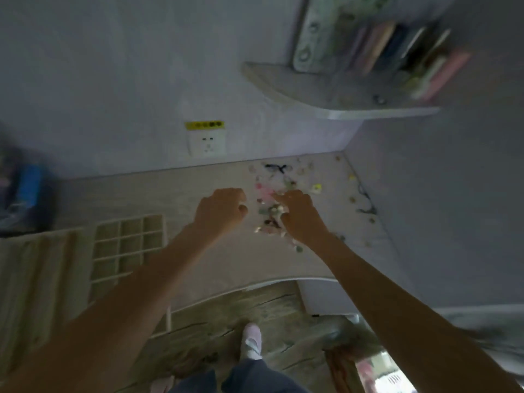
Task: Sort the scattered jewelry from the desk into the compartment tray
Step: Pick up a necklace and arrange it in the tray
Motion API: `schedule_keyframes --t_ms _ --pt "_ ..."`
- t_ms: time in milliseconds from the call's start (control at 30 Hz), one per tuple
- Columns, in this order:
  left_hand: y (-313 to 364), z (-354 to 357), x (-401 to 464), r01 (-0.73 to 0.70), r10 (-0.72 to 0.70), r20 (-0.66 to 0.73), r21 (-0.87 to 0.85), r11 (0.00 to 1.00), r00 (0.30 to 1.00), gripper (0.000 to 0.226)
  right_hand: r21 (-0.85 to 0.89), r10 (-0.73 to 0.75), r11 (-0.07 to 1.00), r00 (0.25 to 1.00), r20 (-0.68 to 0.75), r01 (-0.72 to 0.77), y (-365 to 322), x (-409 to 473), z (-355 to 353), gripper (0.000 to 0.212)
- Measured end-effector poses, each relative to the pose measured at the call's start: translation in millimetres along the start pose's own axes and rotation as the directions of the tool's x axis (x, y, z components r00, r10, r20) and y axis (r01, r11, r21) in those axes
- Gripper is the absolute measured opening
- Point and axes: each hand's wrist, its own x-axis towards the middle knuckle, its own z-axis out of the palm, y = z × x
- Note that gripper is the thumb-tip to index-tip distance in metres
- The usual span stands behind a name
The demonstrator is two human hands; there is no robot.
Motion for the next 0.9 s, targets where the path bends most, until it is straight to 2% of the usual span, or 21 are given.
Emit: schedule_keyframes --t_ms 200,300,400,533,600,667,767,900 --pt "111 65 59 -0.261 0.251 0.137 0.053 0.964 0.958 0.035 0.048 0.271 0.962 0.961 -0.054 -0.268 119 -13 -22 0.049" --pt "151 89 77 -0.353 0.341 0.146 0.067 0.933 0.929 0.036 0.068 0.349 0.936 0.933 -0.089 -0.344 161 -12 -23 0.052" --pt "187 119 99 -0.421 0.402 0.18 0.084 0.903 0.898 0.035 0.126 0.379 0.92 0.924 -0.057 -0.37 198 -14 -28 0.051" --pt "217 156 121 -0.425 0.405 0.141 0.159 0.891 0.903 0.033 0.158 0.294 0.947 0.953 -0.069 -0.28 230 -10 -27 0.047" --pt "226 172 125 -0.411 0.397 0.109 0.19 0.892 0.911 0.03 0.166 0.322 0.936 0.946 -0.046 -0.31 242 -6 -21 0.045" --pt "232 185 127 -0.395 0.387 0.076 0.2 0.897 0.919 0.026 0.162 0.351 0.929 0.931 -0.099 -0.333 246 -1 -15 0.044" --pt "237 194 133 -0.342 0.344 0.027 0.215 0.915 0.938 0.02 0.08 0.315 0.948 0.94 -0.128 -0.307 244 2 -17 0.034" --pt "239 196 141 -0.352 0.345 0.074 0.258 0.9 0.936 0.02 0.044 0.306 0.952 0.934 -0.186 -0.304 243 10 -17 0.027"
